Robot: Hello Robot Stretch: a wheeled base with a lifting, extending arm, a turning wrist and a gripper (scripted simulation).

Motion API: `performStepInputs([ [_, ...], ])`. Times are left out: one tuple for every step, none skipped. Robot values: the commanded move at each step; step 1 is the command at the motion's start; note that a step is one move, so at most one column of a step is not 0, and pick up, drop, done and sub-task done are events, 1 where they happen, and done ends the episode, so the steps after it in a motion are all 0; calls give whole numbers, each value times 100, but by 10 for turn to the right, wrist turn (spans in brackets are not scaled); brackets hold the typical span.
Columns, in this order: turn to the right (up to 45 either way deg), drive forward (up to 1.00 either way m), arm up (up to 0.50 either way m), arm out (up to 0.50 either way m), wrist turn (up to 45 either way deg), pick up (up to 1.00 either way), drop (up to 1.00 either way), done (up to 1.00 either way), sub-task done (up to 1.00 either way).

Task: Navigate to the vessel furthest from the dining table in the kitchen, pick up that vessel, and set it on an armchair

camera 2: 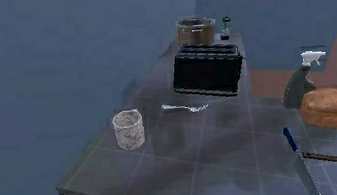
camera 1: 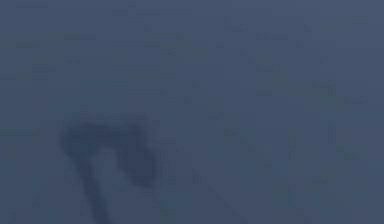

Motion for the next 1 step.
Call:
performStepInputs([
  [0, 0, 38, 0, 0, 0, 0, 0, 0],
])
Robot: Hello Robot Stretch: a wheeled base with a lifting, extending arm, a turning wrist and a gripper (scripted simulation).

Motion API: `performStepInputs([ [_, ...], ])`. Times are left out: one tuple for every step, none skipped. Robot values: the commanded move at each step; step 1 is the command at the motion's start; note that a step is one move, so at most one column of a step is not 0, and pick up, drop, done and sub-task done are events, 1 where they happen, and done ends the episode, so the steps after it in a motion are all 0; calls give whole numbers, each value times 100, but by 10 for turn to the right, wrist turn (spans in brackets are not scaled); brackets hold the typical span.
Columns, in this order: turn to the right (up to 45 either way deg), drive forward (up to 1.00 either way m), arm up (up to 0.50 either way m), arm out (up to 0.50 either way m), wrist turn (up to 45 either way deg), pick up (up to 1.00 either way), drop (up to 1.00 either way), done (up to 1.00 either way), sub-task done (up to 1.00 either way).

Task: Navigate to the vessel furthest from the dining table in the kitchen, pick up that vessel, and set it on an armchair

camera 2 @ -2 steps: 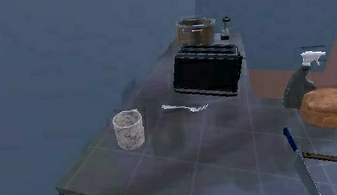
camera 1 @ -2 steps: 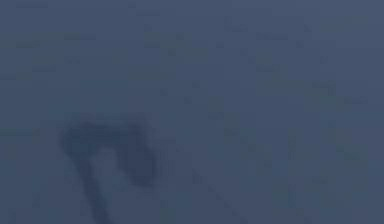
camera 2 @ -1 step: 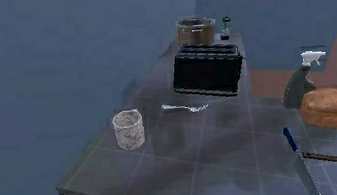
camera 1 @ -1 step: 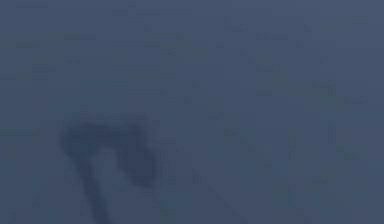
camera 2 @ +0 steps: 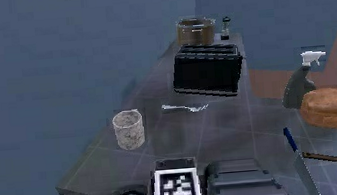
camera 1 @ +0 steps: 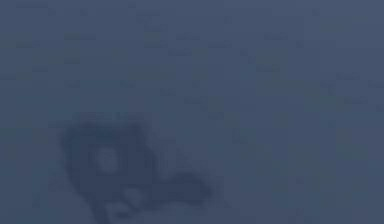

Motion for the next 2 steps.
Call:
performStepInputs([
  [0, 0, 0, 24, 0, 0, 0, 0, 0],
  [0, 0, 0, 0, 450, 0, 0, 0, 0],
])
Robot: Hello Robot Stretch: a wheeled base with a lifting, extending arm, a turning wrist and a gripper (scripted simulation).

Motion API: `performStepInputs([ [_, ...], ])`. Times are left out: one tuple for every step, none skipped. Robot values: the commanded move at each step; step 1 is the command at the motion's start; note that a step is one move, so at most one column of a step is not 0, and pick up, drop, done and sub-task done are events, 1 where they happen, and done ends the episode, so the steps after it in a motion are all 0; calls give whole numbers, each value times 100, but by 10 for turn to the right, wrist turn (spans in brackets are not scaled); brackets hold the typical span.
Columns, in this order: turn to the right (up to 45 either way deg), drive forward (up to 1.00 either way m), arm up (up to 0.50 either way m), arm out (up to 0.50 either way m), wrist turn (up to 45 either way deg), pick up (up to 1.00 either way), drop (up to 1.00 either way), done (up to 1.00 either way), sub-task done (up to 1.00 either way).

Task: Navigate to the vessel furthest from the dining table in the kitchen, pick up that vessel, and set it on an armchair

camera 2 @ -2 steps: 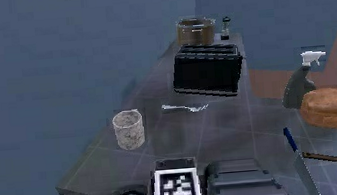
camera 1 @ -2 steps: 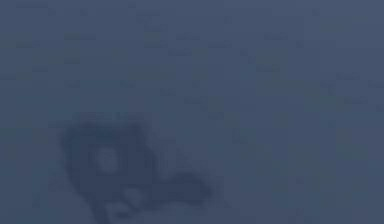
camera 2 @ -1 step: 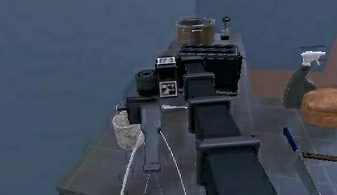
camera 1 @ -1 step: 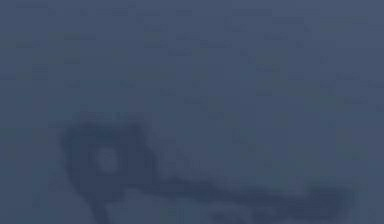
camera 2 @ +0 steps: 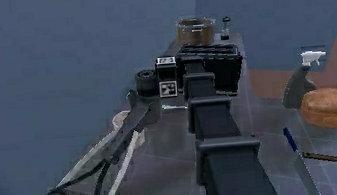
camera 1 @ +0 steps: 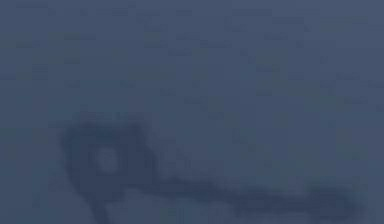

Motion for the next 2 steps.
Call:
performStepInputs([
  [0, 0, 0, 0, 450, 0, 0, 0, 0],
  [0, 0, 0, 0, 450, 0, 0, 0, 0],
])
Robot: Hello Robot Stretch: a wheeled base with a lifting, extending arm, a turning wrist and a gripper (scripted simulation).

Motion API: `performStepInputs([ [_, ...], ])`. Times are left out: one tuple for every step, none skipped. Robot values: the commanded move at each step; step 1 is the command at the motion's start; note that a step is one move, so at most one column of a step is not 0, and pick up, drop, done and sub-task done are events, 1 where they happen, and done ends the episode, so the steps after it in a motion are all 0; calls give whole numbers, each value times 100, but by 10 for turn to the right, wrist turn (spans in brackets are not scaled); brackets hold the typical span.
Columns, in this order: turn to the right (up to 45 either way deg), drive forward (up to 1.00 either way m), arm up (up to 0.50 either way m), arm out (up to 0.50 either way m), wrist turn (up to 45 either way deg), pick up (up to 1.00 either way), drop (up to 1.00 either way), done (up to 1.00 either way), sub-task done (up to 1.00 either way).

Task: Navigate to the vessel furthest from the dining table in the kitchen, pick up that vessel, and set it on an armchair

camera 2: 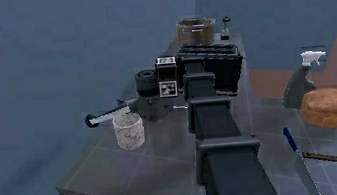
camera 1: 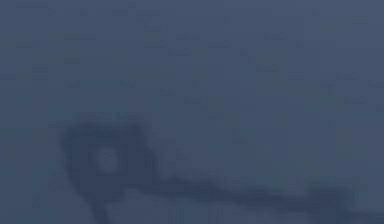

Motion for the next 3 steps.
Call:
performStepInputs([
  [0, 0, 0, 0, 180, 0, 0, 0, 0],
  [0, 0, -16, 0, 0, 0, 0, 0, 0],
  [0, 0, 0, 0, 0, 100, 0, 0, 0],
])
